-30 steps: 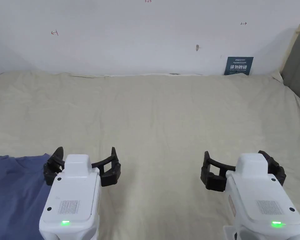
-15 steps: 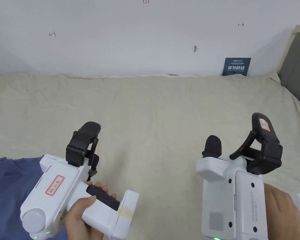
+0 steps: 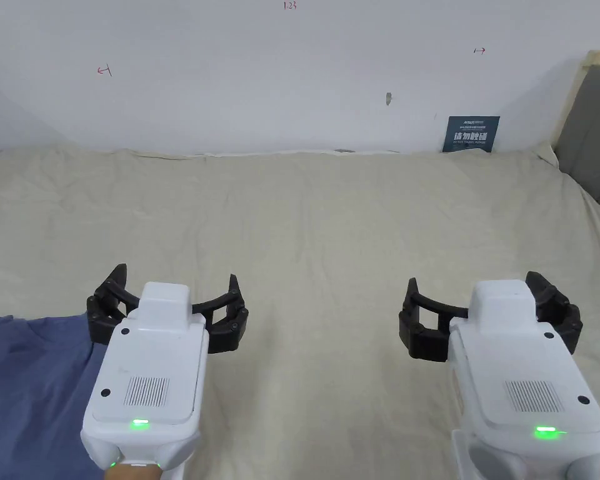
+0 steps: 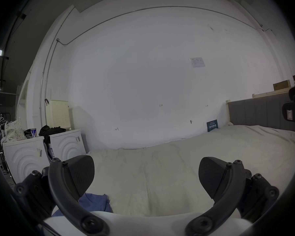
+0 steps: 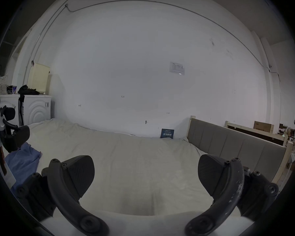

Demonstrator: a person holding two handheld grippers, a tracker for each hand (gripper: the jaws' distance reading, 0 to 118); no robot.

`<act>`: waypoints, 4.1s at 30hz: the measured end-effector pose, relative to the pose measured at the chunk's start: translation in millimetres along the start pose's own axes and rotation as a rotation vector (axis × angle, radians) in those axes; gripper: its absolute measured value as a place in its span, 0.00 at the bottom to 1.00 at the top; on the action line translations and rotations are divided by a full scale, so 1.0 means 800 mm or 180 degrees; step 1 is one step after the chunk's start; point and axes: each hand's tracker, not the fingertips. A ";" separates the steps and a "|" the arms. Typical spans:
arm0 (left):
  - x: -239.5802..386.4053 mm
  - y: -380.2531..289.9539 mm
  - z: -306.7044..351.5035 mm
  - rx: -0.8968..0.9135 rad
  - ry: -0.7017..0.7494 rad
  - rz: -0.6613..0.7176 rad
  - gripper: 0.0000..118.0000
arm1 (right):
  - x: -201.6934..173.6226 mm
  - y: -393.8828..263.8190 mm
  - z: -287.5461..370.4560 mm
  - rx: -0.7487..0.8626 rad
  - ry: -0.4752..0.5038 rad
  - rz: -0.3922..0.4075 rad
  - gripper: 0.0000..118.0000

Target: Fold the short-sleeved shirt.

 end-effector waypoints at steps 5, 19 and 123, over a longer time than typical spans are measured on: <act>-0.008 -0.001 -0.003 -0.0048 0.0010 0.0059 1.00 | -0.004 0.000 0.000 -0.0017 -0.0011 0.0053 1.00; -0.009 0.003 0.005 -0.0055 0.0017 0.0138 1.00 | -0.004 0.006 0.001 -0.0044 0.0018 0.0019 1.00; -0.274 -0.245 -0.083 -0.3396 0.0468 0.1011 0.05 | -0.219 0.003 -0.091 -0.0418 0.1434 0.0050 0.01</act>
